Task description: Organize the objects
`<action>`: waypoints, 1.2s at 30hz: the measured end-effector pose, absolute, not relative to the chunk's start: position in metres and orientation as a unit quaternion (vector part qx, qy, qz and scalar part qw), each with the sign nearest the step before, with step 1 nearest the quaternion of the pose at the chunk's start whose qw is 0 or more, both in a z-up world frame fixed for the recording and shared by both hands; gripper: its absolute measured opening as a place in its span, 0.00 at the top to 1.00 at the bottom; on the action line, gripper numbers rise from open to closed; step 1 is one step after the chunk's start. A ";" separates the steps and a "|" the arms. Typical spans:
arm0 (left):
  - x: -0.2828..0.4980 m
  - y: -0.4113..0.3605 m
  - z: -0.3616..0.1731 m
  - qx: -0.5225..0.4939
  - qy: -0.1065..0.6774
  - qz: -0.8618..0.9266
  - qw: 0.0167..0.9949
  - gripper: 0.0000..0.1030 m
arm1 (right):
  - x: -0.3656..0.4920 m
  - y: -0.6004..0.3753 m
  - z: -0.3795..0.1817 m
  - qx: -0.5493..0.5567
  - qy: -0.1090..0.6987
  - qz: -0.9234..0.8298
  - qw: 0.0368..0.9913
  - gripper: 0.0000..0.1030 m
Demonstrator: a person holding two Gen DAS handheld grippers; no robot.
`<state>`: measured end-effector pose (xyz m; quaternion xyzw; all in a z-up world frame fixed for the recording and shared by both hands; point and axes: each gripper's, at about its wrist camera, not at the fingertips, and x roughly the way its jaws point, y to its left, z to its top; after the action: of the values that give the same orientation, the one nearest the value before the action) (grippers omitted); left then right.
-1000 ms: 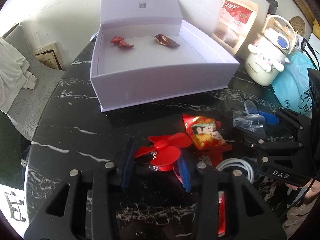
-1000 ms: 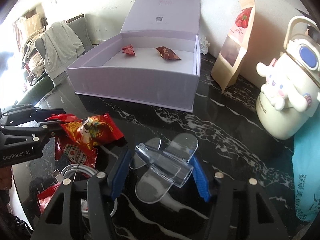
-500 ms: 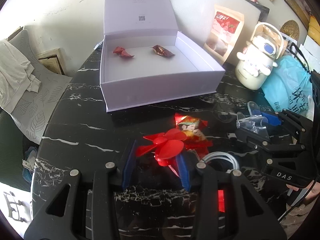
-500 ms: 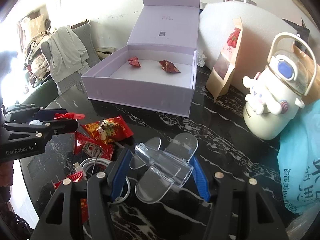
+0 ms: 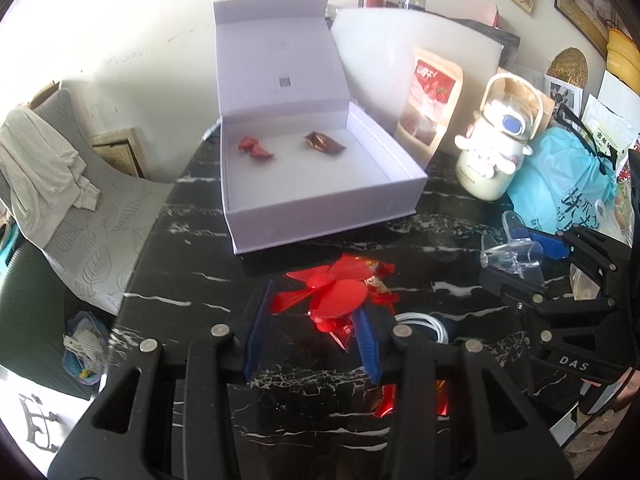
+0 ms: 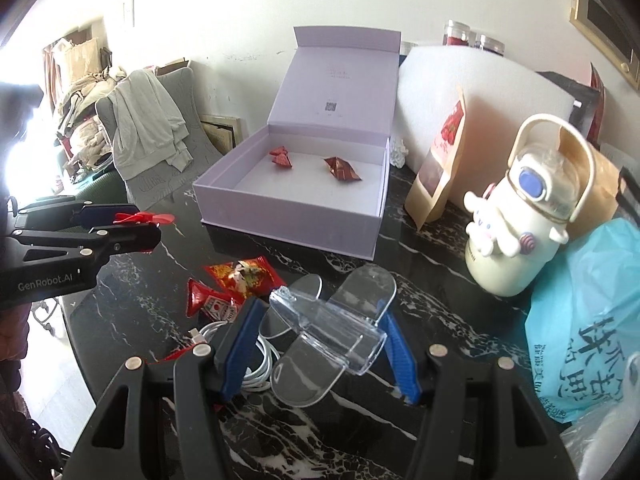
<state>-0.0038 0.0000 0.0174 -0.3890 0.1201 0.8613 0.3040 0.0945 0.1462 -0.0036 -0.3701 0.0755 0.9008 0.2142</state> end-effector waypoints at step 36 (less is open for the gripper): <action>-0.037 0.046 0.096 -0.336 0.163 0.873 0.314 0.63 | 0.056 0.162 0.087 -0.320 0.028 0.926 0.198 0.41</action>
<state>-0.0372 0.0455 0.0962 -0.3357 0.1629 0.8731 0.3138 0.0556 0.1621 0.0873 -0.3198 0.0279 0.9261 0.1984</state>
